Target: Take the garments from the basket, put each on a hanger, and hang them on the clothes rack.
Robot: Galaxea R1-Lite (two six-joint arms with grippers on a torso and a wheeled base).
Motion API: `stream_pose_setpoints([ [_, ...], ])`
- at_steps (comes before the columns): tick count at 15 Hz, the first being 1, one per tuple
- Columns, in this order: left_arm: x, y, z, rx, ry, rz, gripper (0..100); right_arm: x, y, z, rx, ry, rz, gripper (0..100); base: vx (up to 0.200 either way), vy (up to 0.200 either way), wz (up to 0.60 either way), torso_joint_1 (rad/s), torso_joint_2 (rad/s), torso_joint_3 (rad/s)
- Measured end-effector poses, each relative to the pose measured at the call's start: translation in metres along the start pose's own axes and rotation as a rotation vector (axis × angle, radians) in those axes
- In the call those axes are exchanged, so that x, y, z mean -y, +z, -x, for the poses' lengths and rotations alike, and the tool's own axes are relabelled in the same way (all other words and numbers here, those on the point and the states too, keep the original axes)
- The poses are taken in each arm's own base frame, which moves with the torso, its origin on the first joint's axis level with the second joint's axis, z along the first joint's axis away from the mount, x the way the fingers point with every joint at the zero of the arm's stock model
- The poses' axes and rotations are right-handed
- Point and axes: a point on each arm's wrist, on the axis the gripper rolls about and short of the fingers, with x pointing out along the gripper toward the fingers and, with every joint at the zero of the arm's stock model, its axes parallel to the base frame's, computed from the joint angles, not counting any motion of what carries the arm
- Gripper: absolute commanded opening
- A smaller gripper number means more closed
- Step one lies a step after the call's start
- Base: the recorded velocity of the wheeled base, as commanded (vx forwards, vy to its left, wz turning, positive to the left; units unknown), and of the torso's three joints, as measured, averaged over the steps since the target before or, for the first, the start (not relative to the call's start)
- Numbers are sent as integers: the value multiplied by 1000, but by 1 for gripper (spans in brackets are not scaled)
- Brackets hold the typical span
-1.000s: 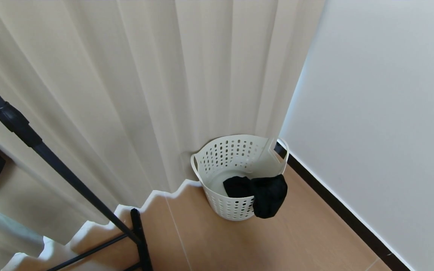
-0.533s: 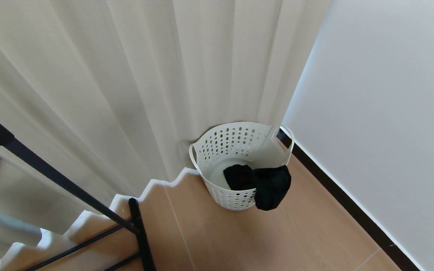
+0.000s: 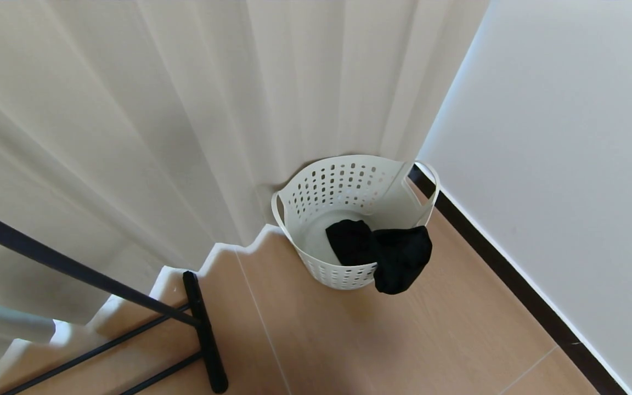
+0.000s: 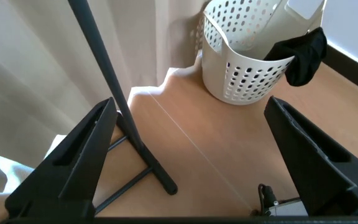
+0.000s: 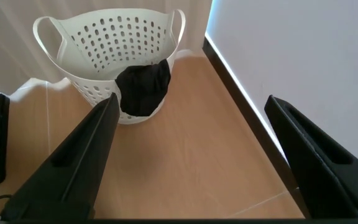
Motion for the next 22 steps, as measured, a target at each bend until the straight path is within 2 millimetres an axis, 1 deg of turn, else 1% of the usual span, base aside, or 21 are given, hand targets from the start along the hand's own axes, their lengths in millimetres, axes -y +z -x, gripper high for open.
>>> stream_pose_setpoints([
  [8, 0, 0, 0, 0, 6, 2, 100, 0, 0, -2, -28, -7, 8, 100, 0, 0, 0, -1, 1, -192],
  [11, 0, 0, 0, 0, 7, 9, 100, 1, 1, -14, -170, 30, -3, 100, 0, 0, 0, 3, 3, -80],
  [13, 0, 0, 0, -1, 9, 8, 100, 1, 2, -30, -322, 85, -22, 100, 0, 0, 0, 0, 0, 0],
  [15, 0, 0, 0, -1, 8, 8, 100, 1, 6, -51, -437, 117, -46, 100, 0, 0, 0, 0, 0, 0],
  [17, 0, 0, 0, 0, 8, 8, 100, -1, 8, -80, -529, 130, -57, 100, 0, 0, 0, 0, 0, 0],
  [18, 0, 0, 0, -1, 9, 8, 100, -1, 9, -100, -567, 134, -50, 100, 0, 0, 0, 0, 0, 0],
  [20, 0, 0, 0, -1, 9, 8, 100, 0, 10, -144, -626, 144, 45, 100, 0, 0, 0, 0, 0, 0],
  [21, 0, 0, 0, -1, 9, 8, 100, 4, 12, -170, -629, 148, 123, 100, 0, 0, 0, 0, 0, 0],
  [22, 0, 0, 0, 0, 9, 7, 100, 10, 19, -201, -597, 142, 195, 100, 0, 0, 0, 0, 0, 0],
])
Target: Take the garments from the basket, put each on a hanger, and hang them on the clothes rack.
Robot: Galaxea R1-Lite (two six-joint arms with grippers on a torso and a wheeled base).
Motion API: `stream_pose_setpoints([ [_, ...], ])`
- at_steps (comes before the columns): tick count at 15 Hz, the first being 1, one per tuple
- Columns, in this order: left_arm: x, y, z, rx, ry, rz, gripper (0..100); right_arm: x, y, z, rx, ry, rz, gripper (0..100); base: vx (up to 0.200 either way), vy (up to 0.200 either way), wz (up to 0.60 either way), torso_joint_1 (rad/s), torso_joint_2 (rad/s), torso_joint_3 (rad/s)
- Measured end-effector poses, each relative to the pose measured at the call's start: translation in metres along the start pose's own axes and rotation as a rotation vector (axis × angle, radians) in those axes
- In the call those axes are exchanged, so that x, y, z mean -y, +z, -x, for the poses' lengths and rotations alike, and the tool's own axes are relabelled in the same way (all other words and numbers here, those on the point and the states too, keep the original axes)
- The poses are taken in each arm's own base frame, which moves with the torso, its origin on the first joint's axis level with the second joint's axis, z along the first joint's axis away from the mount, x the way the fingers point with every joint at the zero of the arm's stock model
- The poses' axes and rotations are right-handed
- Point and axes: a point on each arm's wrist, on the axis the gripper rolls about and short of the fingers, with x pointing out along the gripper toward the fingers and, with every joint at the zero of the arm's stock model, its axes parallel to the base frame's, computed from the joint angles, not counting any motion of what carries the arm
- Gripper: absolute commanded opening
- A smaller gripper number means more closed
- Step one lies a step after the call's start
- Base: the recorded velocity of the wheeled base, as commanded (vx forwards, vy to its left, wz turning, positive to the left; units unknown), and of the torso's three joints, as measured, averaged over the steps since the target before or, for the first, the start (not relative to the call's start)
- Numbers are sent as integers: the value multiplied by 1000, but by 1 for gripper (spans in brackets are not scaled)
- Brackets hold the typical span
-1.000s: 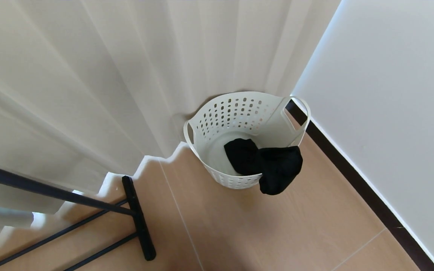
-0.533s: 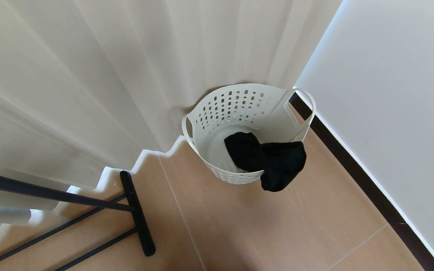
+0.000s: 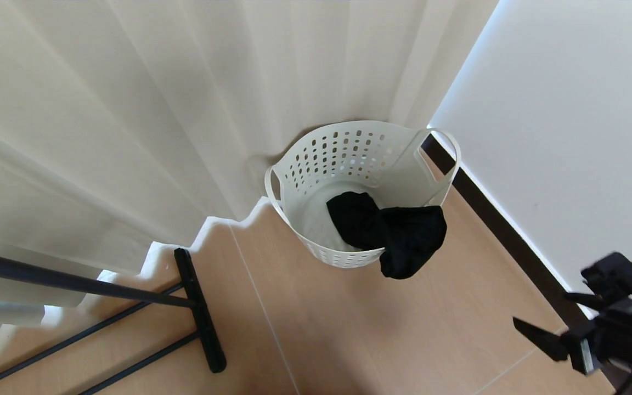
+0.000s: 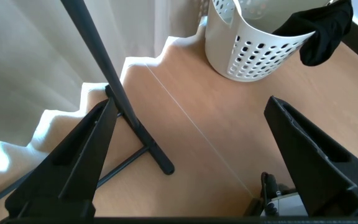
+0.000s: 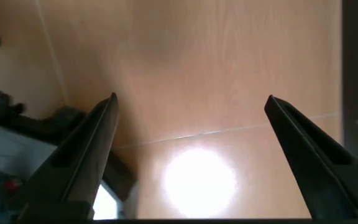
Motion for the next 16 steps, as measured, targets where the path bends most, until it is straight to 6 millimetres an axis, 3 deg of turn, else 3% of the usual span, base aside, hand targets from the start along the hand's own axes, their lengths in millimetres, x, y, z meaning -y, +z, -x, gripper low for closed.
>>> stream_pose_setpoints([
  [4, 0, 0, 0, 0, 0, 0, 100, 44, 70, -70, 95, -84, 116, 100, 0, 0, 0, 0, 0, 0],
  [6, 0, 0, 0, 0, 0, 0, 100, 54, 88, -95, 91, -83, 140, 100, 0, 0, 0, 0, 0, 0],
  [9, 0, 0, 0, 0, 0, 0, 100, 58, 91, -126, 86, -14, 152, 100, 0, 0, 0, 0, 0, 0],
  [13, 0, 0, 0, 0, 0, 0, 100, 53, 109, -144, 135, 31, 188, 100, 0, 0, 0, 0, 0, 0],
  [16, 0, 0, 0, 0, 0, 0, 100, 48, 104, -162, 109, 54, 192, 100, 0, 0, 0, 0, 0, 0],
])
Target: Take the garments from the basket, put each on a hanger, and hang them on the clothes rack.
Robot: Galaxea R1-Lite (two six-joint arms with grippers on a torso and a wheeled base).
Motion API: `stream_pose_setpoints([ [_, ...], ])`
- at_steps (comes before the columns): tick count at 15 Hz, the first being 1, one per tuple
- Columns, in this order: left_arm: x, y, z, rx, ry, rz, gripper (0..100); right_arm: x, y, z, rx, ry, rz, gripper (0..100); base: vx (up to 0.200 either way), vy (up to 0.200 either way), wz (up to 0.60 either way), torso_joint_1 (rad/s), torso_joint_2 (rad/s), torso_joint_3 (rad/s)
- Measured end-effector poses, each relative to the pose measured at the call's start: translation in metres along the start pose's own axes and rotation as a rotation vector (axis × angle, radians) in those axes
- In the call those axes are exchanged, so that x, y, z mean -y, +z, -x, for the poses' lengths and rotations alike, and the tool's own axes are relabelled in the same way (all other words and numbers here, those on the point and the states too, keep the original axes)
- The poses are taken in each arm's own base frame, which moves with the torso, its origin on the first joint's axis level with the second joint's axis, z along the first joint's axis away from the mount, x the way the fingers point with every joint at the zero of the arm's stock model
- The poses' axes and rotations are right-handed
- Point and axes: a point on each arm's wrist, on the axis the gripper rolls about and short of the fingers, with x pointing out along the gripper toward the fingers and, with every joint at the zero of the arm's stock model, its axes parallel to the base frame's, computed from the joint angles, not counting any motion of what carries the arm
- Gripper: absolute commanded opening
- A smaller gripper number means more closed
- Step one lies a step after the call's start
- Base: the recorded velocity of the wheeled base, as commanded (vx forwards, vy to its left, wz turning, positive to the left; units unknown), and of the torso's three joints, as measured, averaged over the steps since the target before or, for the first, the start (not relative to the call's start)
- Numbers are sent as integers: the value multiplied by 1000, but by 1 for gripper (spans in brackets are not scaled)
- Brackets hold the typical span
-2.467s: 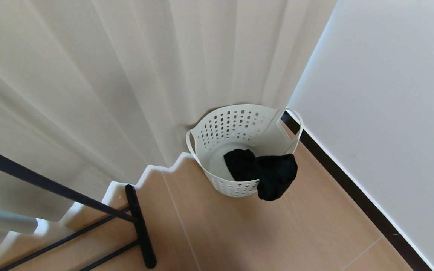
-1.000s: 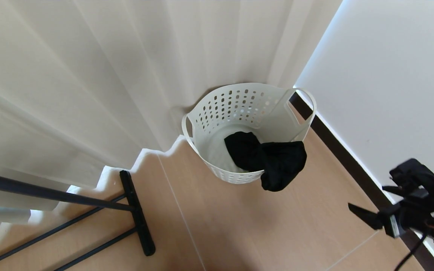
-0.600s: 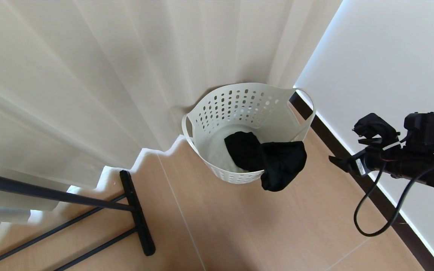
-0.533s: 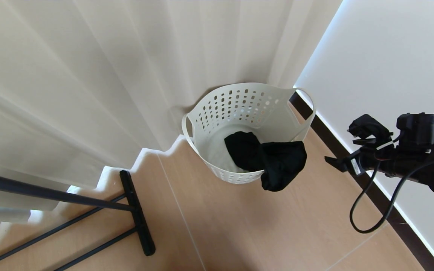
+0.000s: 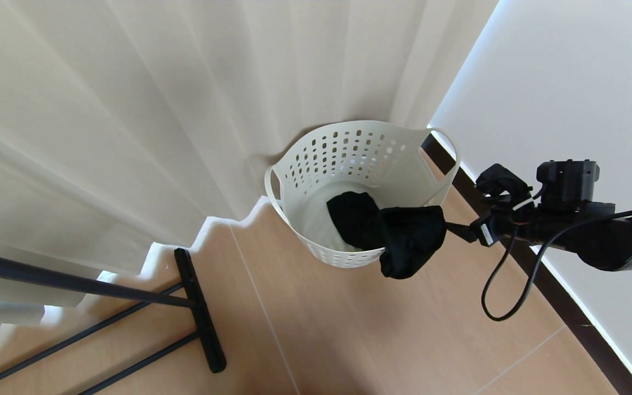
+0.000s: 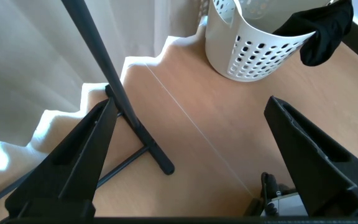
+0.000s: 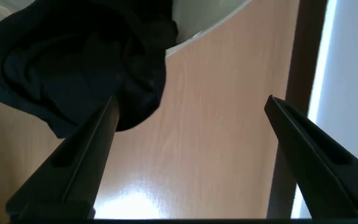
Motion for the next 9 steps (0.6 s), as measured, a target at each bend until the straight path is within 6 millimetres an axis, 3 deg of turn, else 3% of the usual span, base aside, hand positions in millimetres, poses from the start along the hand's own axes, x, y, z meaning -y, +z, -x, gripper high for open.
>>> stream_pose_setpoints([
  [9, 0, 0, 0, 0, 0, 0, 100, -2, -21, -30, -50, 25, -19, 100, 0, 0, 0, 0, 0, 0],
])
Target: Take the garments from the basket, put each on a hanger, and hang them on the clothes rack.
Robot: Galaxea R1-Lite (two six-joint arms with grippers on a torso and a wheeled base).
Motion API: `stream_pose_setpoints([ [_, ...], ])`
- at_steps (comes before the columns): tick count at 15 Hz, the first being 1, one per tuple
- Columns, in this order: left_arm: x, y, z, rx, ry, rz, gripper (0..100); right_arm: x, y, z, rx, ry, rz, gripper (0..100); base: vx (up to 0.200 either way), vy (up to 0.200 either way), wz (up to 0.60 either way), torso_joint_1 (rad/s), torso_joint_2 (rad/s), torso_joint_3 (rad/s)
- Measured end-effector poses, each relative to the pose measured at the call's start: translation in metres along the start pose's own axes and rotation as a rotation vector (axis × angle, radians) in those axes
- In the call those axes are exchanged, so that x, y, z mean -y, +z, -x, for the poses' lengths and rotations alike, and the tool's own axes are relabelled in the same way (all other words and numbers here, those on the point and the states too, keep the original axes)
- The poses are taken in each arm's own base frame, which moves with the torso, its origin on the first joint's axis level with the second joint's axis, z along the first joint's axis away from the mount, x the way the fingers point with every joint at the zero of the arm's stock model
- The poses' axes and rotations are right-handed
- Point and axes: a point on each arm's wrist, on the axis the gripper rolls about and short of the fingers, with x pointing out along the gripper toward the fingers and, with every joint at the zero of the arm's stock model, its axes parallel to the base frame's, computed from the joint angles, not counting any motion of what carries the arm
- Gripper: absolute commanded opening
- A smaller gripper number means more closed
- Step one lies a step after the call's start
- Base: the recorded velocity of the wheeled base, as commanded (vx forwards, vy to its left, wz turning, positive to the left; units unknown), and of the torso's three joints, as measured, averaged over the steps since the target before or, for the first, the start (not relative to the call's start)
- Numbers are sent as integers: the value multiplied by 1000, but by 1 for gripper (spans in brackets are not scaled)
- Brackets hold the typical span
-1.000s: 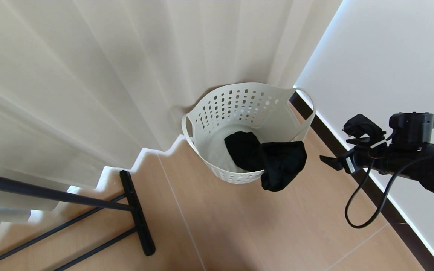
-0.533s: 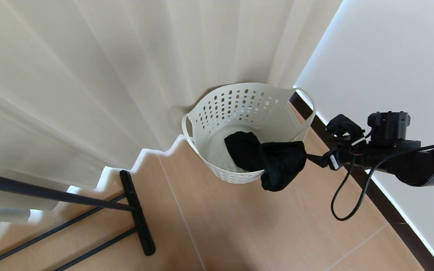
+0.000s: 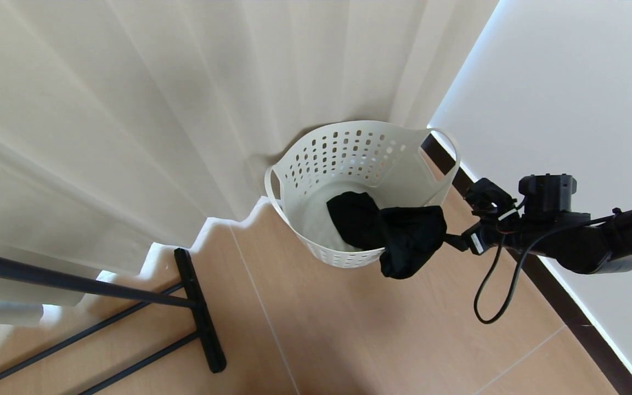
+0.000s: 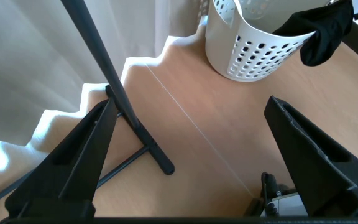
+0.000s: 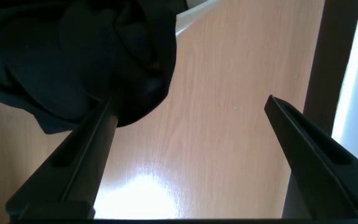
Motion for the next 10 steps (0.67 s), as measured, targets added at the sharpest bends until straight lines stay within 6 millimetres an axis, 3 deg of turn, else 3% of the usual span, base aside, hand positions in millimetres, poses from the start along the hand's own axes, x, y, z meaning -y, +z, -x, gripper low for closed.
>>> stream_pose_setpoints([
  [10, 0, 0, 0, 0, 0, 0, 100, 1, -6, -25, -8, 9, -63, 100, 0, 0, 0, 0, 0, 0],
])
